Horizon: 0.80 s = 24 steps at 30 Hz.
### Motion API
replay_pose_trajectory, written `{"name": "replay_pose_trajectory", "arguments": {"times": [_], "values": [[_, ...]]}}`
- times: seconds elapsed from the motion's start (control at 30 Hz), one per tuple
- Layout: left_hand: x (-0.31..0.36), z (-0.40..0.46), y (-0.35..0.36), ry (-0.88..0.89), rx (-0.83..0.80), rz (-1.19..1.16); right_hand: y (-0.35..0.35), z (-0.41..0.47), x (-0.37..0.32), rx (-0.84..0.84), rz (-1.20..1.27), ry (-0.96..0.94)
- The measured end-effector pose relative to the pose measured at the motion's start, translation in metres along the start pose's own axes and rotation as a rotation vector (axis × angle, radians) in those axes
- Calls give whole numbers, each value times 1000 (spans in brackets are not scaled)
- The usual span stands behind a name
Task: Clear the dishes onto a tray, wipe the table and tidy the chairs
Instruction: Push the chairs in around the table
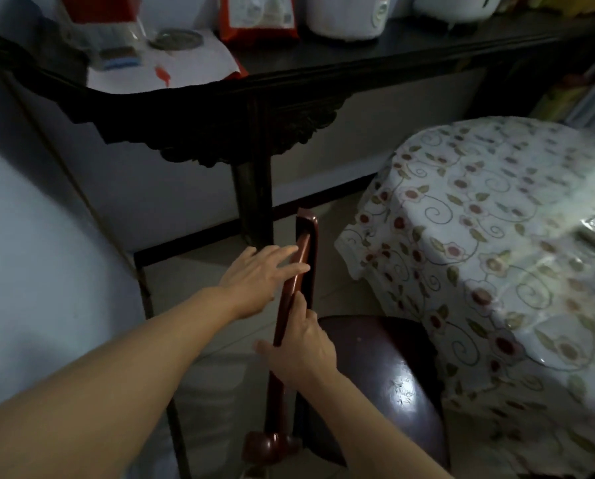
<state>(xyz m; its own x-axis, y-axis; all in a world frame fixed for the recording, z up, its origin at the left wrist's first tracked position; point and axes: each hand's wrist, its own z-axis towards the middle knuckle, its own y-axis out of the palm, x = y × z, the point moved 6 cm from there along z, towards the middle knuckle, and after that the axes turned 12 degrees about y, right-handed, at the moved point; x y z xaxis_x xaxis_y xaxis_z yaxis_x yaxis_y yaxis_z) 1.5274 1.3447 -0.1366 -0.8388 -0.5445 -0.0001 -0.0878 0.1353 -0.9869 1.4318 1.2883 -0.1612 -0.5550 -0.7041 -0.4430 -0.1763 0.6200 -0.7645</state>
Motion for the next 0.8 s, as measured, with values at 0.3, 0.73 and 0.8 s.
{"name": "replay_pose_trajectory", "arguments": {"times": [0.3,0.73,0.8], "values": [[-2,31,7,195,-30,-7,-6,4,-7,24,-31,93],[83,81,-30,592,71,125,-61,-17,56,80,134,215],[102,91,-41,673,120,126,-76,-22,73,105,151,238]]}}
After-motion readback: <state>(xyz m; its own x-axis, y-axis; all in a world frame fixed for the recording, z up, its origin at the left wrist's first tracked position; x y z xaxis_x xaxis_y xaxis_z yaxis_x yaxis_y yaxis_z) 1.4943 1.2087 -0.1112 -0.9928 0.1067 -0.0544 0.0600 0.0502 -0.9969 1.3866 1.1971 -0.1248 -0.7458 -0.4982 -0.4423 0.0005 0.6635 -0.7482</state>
